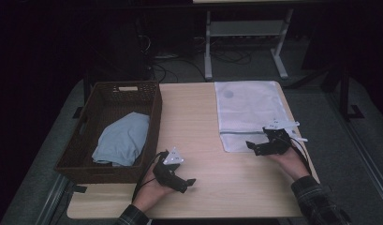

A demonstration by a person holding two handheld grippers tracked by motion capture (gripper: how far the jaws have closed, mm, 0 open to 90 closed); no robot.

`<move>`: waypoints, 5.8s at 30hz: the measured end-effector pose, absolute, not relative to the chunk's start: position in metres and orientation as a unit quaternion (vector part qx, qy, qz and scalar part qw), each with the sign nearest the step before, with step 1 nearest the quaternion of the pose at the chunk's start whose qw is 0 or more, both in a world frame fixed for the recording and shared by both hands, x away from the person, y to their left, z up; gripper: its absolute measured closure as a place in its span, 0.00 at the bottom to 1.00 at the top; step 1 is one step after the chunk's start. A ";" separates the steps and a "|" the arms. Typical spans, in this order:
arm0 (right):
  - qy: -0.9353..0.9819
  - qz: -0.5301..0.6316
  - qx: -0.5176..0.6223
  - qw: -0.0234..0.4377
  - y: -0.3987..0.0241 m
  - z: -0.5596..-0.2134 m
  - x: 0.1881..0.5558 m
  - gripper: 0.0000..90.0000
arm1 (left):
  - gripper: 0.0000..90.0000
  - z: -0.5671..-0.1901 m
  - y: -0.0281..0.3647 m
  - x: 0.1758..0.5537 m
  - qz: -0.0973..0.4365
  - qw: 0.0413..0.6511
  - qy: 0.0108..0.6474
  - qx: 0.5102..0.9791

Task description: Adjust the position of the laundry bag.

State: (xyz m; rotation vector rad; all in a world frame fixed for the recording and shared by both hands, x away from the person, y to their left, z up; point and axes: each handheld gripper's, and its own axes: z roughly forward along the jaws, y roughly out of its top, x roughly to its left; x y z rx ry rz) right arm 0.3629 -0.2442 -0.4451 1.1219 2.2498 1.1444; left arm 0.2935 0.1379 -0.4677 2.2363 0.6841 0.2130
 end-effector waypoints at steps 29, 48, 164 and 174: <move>0.788 0.401 0.423 0.199 -0.246 -0.440 0.414 0.10 | 0.00 -0.468 0.137 0.292 0.078 0.391 0.267 0.877; 0.743 0.408 0.485 0.213 -0.264 -0.456 0.454 0.29 | 0.00 -0.468 0.135 0.292 0.073 0.394 0.264 0.877; 0.810 0.292 0.486 0.149 -0.259 -0.465 0.402 1.00 | 0.00 -0.469 0.137 0.286 0.062 0.404 0.266 0.873; 0.822 0.284 0.471 0.148 -0.252 -0.463 0.386 1.00 | 0.00 -0.469 0.136 0.286 0.063 0.402 0.261 0.875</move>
